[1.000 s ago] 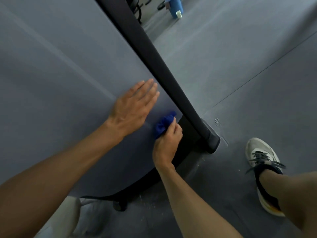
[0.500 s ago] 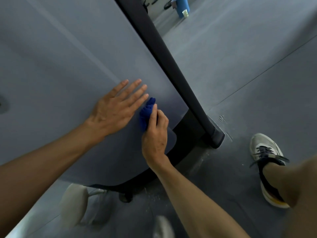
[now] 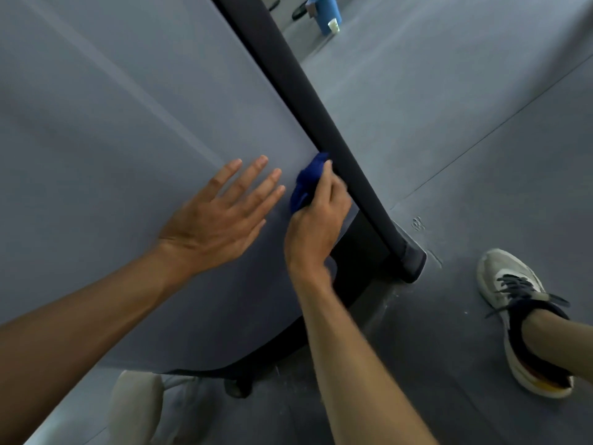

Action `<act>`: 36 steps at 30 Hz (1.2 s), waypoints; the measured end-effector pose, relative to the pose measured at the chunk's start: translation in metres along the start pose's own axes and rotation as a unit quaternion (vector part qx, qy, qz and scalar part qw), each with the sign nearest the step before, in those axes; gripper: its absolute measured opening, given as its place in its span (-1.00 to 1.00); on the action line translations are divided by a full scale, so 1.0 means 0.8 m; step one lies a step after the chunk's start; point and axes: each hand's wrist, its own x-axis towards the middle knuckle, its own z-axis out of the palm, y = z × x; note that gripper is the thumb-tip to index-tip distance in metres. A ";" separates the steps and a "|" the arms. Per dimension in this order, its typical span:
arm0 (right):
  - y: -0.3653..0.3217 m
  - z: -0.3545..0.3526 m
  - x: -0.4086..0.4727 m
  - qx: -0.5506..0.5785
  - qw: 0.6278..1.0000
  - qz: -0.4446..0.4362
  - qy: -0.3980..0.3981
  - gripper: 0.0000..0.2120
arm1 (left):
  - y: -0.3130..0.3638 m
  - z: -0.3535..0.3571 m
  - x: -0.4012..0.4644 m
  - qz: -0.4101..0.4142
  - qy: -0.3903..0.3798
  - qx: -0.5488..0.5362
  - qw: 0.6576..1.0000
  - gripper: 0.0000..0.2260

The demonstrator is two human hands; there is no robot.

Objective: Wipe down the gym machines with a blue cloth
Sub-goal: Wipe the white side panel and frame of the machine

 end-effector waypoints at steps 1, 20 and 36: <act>0.000 -0.005 -0.033 0.017 0.999 -0.023 -0.016 -0.34 | 0.000 0.000 0.000 0.001 0.001 0.002 1.000 -0.48; 0.115 -0.044 -0.127 0.013 0.982 0.012 -0.188 -0.70 | 0.042 0.021 0.076 0.015 -0.084 0.031 0.996 -0.48; 0.117 -0.031 -0.111 -0.045 0.993 0.036 -0.103 -0.30 | 0.075 0.016 0.109 0.045 -0.192 0.010 0.980 -0.44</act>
